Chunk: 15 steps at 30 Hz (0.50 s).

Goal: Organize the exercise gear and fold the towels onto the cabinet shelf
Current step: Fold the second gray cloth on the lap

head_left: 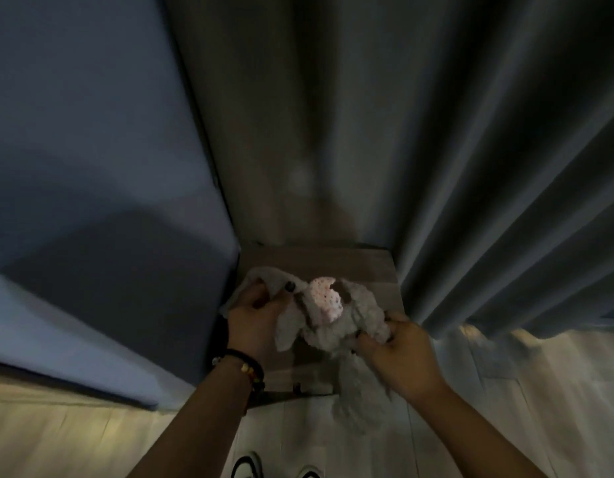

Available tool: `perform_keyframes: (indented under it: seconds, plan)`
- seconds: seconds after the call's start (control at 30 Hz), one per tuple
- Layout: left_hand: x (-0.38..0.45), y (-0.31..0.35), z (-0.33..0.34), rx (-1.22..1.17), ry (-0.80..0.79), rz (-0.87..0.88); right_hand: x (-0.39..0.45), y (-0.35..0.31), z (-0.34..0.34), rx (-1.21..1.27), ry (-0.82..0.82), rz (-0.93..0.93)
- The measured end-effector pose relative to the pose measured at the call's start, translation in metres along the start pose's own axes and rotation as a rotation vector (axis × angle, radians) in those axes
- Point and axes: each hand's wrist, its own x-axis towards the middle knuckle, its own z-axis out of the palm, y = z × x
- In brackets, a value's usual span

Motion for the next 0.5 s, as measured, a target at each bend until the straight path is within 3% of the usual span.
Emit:
perform_keyframes:
  seconds: [0.13, 0.3, 0.37, 0.5]
  plan:
    - [-0.023, 0.025, -0.017, 0.05, 0.011, 0.178, 0.004, -0.033, -0.003, 0.103, -0.014, -0.103]
    - [-0.051, 0.036, -0.051, 0.192, 0.117, 0.397, -0.006, -0.065, 0.02, 0.055, -0.311, -0.213]
    - [-0.063, 0.033, -0.068, 0.229, 0.142, 0.405, -0.016, -0.079, 0.037, 0.042, -0.403, -0.268]
    - [-0.086, 0.019, -0.112, 0.196, 0.273, 0.377, -0.035, -0.104, 0.082, 0.126, -0.437, -0.443]
